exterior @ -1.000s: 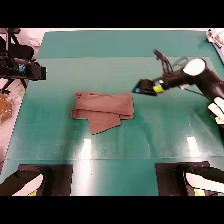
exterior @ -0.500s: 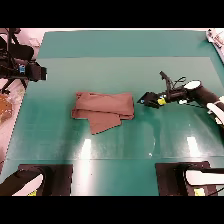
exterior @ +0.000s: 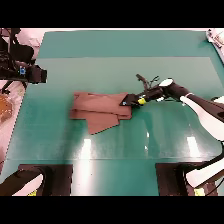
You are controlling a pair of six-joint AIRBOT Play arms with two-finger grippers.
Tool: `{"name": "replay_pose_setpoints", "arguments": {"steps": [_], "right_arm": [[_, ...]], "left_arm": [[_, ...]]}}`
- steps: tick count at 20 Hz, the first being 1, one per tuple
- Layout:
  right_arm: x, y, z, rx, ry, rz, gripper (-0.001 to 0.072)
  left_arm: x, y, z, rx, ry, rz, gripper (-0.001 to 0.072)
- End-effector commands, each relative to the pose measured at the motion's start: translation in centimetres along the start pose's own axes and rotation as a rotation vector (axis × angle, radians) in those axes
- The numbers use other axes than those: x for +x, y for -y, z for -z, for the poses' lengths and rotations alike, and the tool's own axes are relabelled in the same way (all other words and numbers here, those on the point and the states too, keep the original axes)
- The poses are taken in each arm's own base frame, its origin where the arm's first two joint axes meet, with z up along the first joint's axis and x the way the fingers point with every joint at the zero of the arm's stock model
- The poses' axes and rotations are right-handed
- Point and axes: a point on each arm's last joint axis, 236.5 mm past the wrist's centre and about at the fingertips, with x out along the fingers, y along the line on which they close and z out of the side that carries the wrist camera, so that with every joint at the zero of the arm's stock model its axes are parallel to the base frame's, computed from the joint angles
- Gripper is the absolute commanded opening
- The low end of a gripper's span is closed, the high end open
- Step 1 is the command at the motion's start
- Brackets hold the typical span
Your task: Fold the shirts.
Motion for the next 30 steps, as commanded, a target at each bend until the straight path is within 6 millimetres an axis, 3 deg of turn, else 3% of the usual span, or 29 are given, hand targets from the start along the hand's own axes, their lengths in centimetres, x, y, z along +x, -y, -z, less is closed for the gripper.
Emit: {"name": "replay_pose_setpoints", "arguments": {"steps": [1, 2, 5, 7, 10, 12, 14, 17, 20, 22, 24, 27, 30], "right_arm": [[2.5, -2.5, -0.3, -0.028, -0.017, -0.023, 0.0223], [2.5, -3.4, -0.6, -0.042, -0.014, -0.029, 0.0017], [0.2, -7.7, -3.2, -0.126, 0.060, -0.050, 0.0014], [-3.8, -11.8, -6.1, -0.178, 0.168, -0.067, 0.0014], [-13.0, -16.9, -11.0, -0.227, 0.404, -0.079, 0.0013], [-20.5, -18.6, -13.6, -0.217, 0.568, -0.079, 0.0014], [-28.3, -18.7, -15.2, -0.198, 0.717, -0.061, 0.0014], [-38.7, -16.4, -15.2, -0.158, 0.873, 0.001, 0.0013], [-48.5, -11.6, -12.1, -0.065, 0.988, 0.117, 0.0013], [-53.5, -7.8, -8.1, 0.049, 1.022, 0.183, 0.0013], [-56.5, -3.9, -3.0, 0.190, 1.008, 0.233, 0.0013], [-59.0, 2.5, 5.9, 0.433, 0.938, 0.395, 0.0013], [-62.3, 5.1, 12.3, 0.607, 1.012, 0.425, 0.0013]], "left_arm": [[-0.1, 0.1, 0.6, -0.001, -0.024, 0.006, 0.0027], [-0.1, 0.2, 0.7, -0.002, -0.029, 0.009, 0.0027], [-0.1, 0.6, 1.1, -0.007, -0.047, 0.026, 0.0027], [-0.1, 1.1, 1.4, -0.013, -0.057, 0.048, 0.0027], [-0.2, 2.4, 1.6, -0.029, -0.067, 0.100, 0.0027], [-0.4, 3.5, 1.7, -0.045, -0.075, 0.148, 0.0027], [-0.6, 4.7, 1.6, -0.074, -0.077, 0.198, 0.0027], [-0.9, 6.0, 1.9, -0.096, -0.093, 0.255, 0.0027], [-1.2, 6.9, 2.2, -0.106, -0.111, 0.294, 0.0027], [-1.4, 7.4, 2.5, -0.110, -0.123, 0.315, 0.0027], [-1.5, 7.8, 2.4, -0.121, -0.124, 0.331, 0.0027], [-1.5, 7.9, 2.1, -0.132, -0.114, 0.333, 0.0027], [-1.5, 7.9, 2.2, -0.130, -0.116, 0.333, 0.0027]]}}
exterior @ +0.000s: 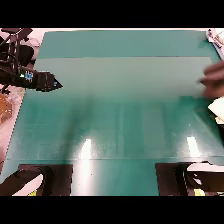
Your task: Fold the shirts.
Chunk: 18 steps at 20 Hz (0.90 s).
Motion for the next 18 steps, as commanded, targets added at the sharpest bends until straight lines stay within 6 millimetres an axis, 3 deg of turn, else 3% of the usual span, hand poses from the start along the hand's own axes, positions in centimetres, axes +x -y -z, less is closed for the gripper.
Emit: {"name": "replay_pose_setpoints", "arguments": {"steps": [1, 3, 5, 9, 13, 15, 18], "right_arm": [[-6.7, 8.5, 1.8, 0.203, 0.004, 0.186, 0.0014], [-9.5, 12.9, 2.4, 0.309, 0.047, 0.280, 0.0014], [-11.6, 16.9, 4.2, 0.427, 0.062, 0.358, 0.0014], [-12.6, 23.5, 9.8, 0.665, -0.003, 0.444, 0.0015], [-11.0, 26.8, 12.4, 0.804, -0.037, 0.380, 0.0015], [-10.4, 28.1, 12.4, 0.827, -0.033, 0.378, 0.0015], [-11.1, 30.4, 12.0, 0.838, -0.013, 0.444, 0.0015]], "left_arm": [[0.0, 0.2, 0.0, -0.003, 0.000, 0.006, 0.0027], [0.0, 0.1, 0.0, -0.003, 0.000, 0.006, 0.0027], [0.0, 0.1, 0.0, -0.002, -0.001, 0.006, 0.0027], [0.0, 0.1, 0.0, -0.003, 0.001, 0.005, 0.0027], [0.0, 0.1, -0.1, -0.004, 0.003, 0.005, 0.0027], [0.0, 0.1, -0.1, -0.004, 0.003, 0.005, 0.0027], [0.0, 0.2, -0.1, -0.009, 0.003, 0.009, 0.0027]]}}
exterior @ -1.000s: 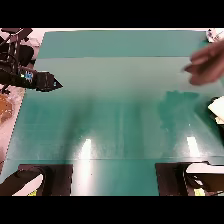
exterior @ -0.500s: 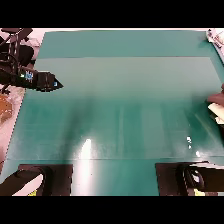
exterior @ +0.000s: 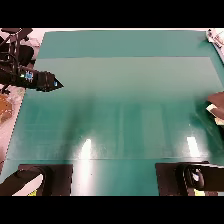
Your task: Fold the shirts.
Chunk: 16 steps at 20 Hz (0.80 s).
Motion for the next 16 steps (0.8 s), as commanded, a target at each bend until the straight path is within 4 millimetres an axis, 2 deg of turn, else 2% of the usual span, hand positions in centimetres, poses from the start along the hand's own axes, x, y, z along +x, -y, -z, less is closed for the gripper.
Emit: {"name": "replay_pose_setpoints", "arguments": {"steps": [1, 4, 7, 8, 9, 12, 13, 16], "right_arm": [[0.1, 2.6, -2.3, 0.048, 0.040, 0.082, 0.0015], [-1.3, 4.1, -4.6, 0.041, 0.091, 0.171, 0.0016], [-1.8, 4.6, -5.7, 0.034, 0.098, 0.195, 0.0025], [-1.6, 4.7, -5.7, 0.037, 0.090, 0.195, 0.0127], [-1.3, 4.9, -5.5, 0.048, 0.078, 0.193, 0.0260], [-0.3, 5.2, -4.4, 0.110, 0.029, 0.184, 0.0533], [-0.3, 5.2, -4.2, 0.122, 0.021, 0.185, 0.0605], [-2.0, 4.1, -4.3, 0.108, 0.095, 0.185, 0.0704]], "left_arm": [[0.0, 0.1, -0.1, -0.005, 0.002, 0.004, 0.0027], [0.0, 0.1, -0.1, -0.007, 0.003, 0.004, 0.0027], [0.0, 0.2, -0.2, -0.008, 0.009, 0.007, 0.0027], [0.0, 0.2, -0.2, -0.008, 0.011, 0.010, 0.0026], [0.0, 0.2, -0.2, -0.008, 0.011, 0.010, 0.0027], [0.0, 0.6, -0.3, -0.011, 0.011, 0.026, 0.0027], [-0.1, 0.7, -0.2, -0.012, 0.011, 0.029, 0.0027], [-0.1, 0.7, -0.3, -0.011, 0.011, 0.029, 0.0027]]}}
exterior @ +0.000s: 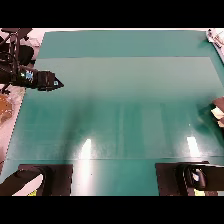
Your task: Fold the shirts.
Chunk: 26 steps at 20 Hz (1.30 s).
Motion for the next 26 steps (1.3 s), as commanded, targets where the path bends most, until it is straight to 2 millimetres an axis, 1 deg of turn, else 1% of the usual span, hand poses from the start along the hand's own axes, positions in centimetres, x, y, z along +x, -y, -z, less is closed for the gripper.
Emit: {"name": "replay_pose_setpoints", "arguments": {"steps": [1, 3, 4, 6, 7, 8, 9, 10, 11, 12, 13, 14, 15, 17, 18, 19, 21, 22, 24, 25, 26], "right_arm": [[-2.1, -0.8, 0.0, 0.008, 0.077, -0.001, 0.0719], [-4.7, -1.9, -0.7, -0.015, 0.158, -0.005, 0.0719], [-6.4, -3.1, -0.9, -0.045, 0.199, -0.012, 0.0719], [-9.9, -6.3, -1.2, -0.136, 0.309, -0.027, 0.0716], [-11.4, -9.3, -0.6, -0.207, 0.356, -0.082, 0.0697], [-12.3, -12.6, 0.6, -0.282, 0.379, -0.168, 0.0524], [-13.2, -16.5, 2.5, -0.373, 0.390, -0.282, 0.0187], [-13.9, -20.9, 5.2, -0.466, 0.389, -0.426, 0.0016], [-14.4, -24.7, 8.6, -0.535, 0.362, -0.555, 0.0016], [-14.2, -27.3, 12.2, -0.629, 0.315, -0.624, 0.0015], [-13.3, -29.2, 16.6, -0.766, 0.246, -0.646, 0.0014], [-12.1, -30.5, 21.1, -0.895, 0.159, -0.649, 0.0014], [-11.1, -31.7, 25.9, -1.006, 0.061, -0.663, 0.0014], [-9.4, -32.4, 34.8, -1.260, -0.097, -0.665, 0.0014], [-8.5, -32.1, 38.9, -1.390, -0.168, -0.650, 0.0014], [-7.1, -31.1, 42.6, -1.525, -0.232, -0.591, 0.0014], [-3.8, -28.3, 47.4, -1.739, -0.283, -0.378, 0.0014], [-2.8, -27.4, 50.1, -1.844, -0.278, -0.313, 0.0014], [-2.3, -26.3, 55.8, -2.023, -0.267, -0.313, 0.0014], [-2.1, -26.0, 58.0, -2.102, -0.217, -0.310, 0.0014], [-2.0, -26.1, 59.6, -2.150, -0.154, -0.308, 0.0014]], "left_arm": [[0.0, 0.1, -0.1, 0.000, 0.004, 0.005, 0.0027], [-0.1, 0.3, -0.7, 0.010, 0.031, 0.013, 0.0027], [-0.1, 0.6, -1.1, 0.030, 0.050, 0.025, 0.0027], [-0.2, 1.7, -2.3, 0.075, 0.102, 0.066, 0.0027], [-0.3, 2.2, -2.9, 0.092, 0.128, 0.089, 0.0026], [-0.4, 2.7, -3.3, 0.106, 0.147, 0.107, 0.0026], [-0.6, 3.3, -3.6, 0.115, 0.163, 0.132, 0.0027], [-0.7, 4.0, -3.9, 0.123, 0.176, 0.161, 0.0027], [-0.8, 4.7, -3.9, 0.130, 0.182, 0.188, 0.0026], [-1.0, 5.4, -4.0, 0.128, 0.186, 0.218, 0.0027], [-1.2, 6.1, -4.0, 0.131, 0.190, 0.251, 0.0026], [-1.5, 6.8, -4.0, 0.136, 0.196, 0.279, 0.0026], [-1.9, 7.1, -4.1, 0.148, 0.206, 0.285, 0.0026], [-2.6, 7.5, -3.9, 0.206, 0.220, 0.277, 0.0026], [-3.0, 7.5, -3.7, 0.220, 0.221, 0.268, 0.0026], [-3.4, 7.7, -3.7, 0.231, 0.228, 0.263, 0.0026], [-3.9, 7.9, -3.5, 0.245, 0.233, 0.261, 0.0026], [-4.0, 7.9, -3.3, 0.250, 0.229, 0.260, 0.0026], [-3.8, 7.9, -2.9, 0.253, 0.210, 0.263, 0.0026], [-3.8, 7.9, -2.7, 0.255, 0.203, 0.264, 0.0026], [-3.8, 7.9, -2.7, 0.256, 0.200, 0.261, 0.0026]]}}
